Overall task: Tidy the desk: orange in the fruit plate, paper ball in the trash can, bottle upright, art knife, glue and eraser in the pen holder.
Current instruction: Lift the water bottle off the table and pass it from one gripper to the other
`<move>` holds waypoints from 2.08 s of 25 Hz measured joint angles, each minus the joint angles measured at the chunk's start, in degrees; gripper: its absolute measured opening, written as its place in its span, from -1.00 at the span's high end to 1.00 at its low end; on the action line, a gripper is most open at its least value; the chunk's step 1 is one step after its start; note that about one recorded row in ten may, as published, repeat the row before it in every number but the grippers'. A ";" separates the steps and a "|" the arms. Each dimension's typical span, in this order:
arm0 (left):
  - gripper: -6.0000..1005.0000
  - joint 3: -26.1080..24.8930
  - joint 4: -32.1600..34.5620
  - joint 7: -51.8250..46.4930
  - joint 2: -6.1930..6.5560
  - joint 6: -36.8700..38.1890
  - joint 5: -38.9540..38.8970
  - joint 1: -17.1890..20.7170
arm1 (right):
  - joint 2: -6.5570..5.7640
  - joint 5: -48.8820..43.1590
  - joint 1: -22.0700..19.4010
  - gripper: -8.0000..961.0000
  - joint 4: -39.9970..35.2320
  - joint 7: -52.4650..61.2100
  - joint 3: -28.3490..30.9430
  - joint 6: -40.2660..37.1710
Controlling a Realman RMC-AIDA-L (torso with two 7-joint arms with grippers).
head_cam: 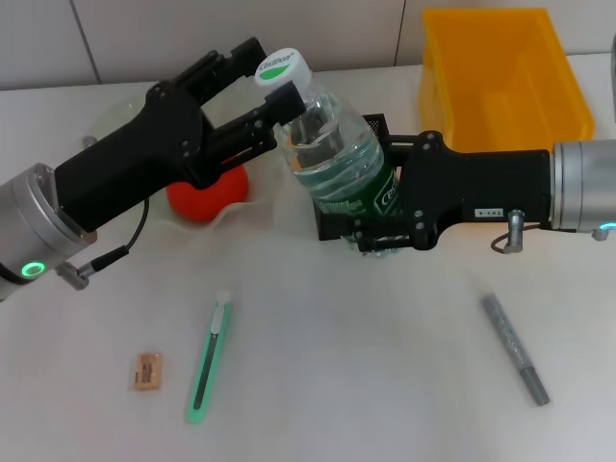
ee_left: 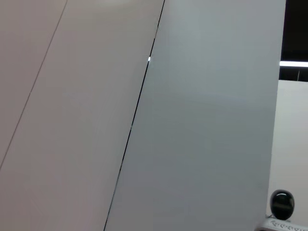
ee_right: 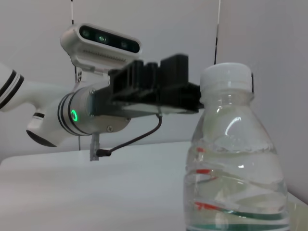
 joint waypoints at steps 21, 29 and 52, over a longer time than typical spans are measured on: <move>-0.62 3.39 -0.24 0.25 0.00 -0.61 -5.51 -0.21 | 0.08 3.54 0.79 -0.50 0.03 -1.47 -1.22 0.83; -0.62 3.47 -0.24 0.27 0.00 -0.67 -5.72 -0.34 | 0.12 3.59 1.76 -0.50 0.90 -1.49 -3.32 2.14; -0.49 5.78 -0.25 1.16 0.00 -0.63 -7.91 -0.34 | 0.00 4.94 2.26 -0.50 1.22 -1.67 -4.05 2.97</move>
